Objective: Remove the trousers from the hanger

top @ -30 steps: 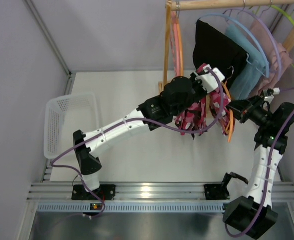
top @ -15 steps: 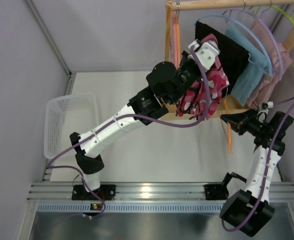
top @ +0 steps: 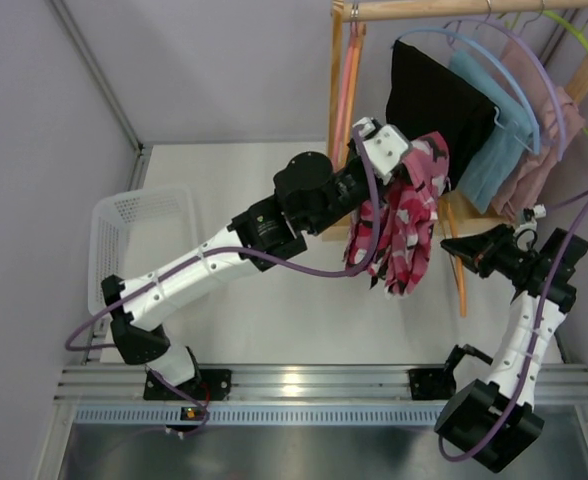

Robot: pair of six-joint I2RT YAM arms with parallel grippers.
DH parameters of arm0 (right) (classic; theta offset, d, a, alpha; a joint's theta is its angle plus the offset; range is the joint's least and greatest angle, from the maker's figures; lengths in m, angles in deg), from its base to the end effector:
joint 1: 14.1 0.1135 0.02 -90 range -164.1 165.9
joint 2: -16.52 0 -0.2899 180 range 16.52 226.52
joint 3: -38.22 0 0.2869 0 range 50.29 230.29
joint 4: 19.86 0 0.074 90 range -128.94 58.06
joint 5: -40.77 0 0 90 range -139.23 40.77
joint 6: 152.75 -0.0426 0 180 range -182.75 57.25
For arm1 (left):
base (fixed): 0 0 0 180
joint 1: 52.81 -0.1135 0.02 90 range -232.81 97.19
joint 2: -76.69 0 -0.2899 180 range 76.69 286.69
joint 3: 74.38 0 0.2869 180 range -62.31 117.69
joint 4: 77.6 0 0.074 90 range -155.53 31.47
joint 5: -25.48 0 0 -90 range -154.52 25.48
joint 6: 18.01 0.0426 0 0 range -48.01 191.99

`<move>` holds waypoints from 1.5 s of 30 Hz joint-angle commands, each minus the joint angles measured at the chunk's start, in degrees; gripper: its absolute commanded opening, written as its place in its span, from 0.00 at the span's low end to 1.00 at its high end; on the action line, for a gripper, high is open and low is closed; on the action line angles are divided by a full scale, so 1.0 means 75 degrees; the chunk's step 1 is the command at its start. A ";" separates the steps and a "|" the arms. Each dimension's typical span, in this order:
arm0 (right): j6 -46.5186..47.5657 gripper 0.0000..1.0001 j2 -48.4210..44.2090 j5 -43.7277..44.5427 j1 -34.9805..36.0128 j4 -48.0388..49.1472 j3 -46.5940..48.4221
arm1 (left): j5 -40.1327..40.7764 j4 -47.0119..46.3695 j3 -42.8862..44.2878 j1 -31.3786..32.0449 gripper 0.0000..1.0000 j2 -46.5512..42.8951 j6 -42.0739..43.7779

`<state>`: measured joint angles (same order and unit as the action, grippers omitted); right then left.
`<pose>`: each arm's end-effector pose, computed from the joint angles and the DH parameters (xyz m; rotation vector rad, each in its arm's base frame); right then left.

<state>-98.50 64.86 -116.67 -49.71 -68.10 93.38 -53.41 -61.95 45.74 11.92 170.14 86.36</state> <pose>0.1692 -0.0728 0.3044 0.6676 1.9481 1.3171 0.1814 -0.3650 0.5538 0.7632 1.1834 -0.5989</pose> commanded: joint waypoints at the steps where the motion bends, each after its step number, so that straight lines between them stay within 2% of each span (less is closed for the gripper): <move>1: 0.0653 0.00 -0.0257 -0.0020 -0.0138 -0.0604 0.0688 | -0.0486 -0.1063 -0.0588 0.0030 0.00 -0.1478 -0.0509; 7: 0.0934 0.00 -0.0480 -0.0031 -0.0138 -0.0885 0.0957 | -0.0053 -0.0711 -0.2135 0.0006 0.00 -0.2755 -0.0651; 10: 0.1098 0.00 -0.0574 -0.0055 -0.0138 -0.1037 0.1098 | -0.0134 -0.0594 -0.2851 -0.0321 0.00 -0.3423 -0.0825; 14: 0.1368 0.00 -0.0644 0.0074 -0.0138 -0.1342 0.1344 | -0.0449 -0.0172 -0.3366 -0.1444 0.00 -0.4207 -0.1447; 17: 0.1321 0.00 -0.0644 0.0156 -0.0138 -0.1378 0.1403 | -0.0695 -0.0137 -0.3858 -0.1983 0.00 -0.4805 -0.1668; 25: 0.1239 0.00 -0.0539 0.0320 -0.0138 -0.1307 0.1625 | -0.0252 0.0343 -0.4223 -0.4047 0.00 -0.6118 -0.2361; 32: 0.1145 0.00 -0.0480 0.0332 -0.0138 -0.1178 0.1661 | 0.0393 0.0590 -0.3814 -0.5944 0.00 -0.6740 -0.2467; 37: 0.1122 0.00 -0.0492 0.0262 -0.0138 -0.1143 0.1836 | 0.0673 0.0847 -0.3485 -0.6836 0.00 -0.7069 -0.2351; 41: 0.1005 0.00 -0.0480 0.0226 -0.0138 -0.1015 0.1872 | 0.2076 0.1327 -0.3228 -0.7911 0.00 -0.7116 -0.2186; 45: 0.0946 0.00 -0.0410 0.0215 -0.0138 -0.0979 0.2000 | 0.2630 0.1527 -0.3414 -0.8758 0.00 -0.7455 -0.1999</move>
<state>-91.46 61.71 -113.50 -50.04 -79.25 104.53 -39.40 -44.79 18.03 -50.53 116.66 70.47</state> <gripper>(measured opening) 0.076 0.168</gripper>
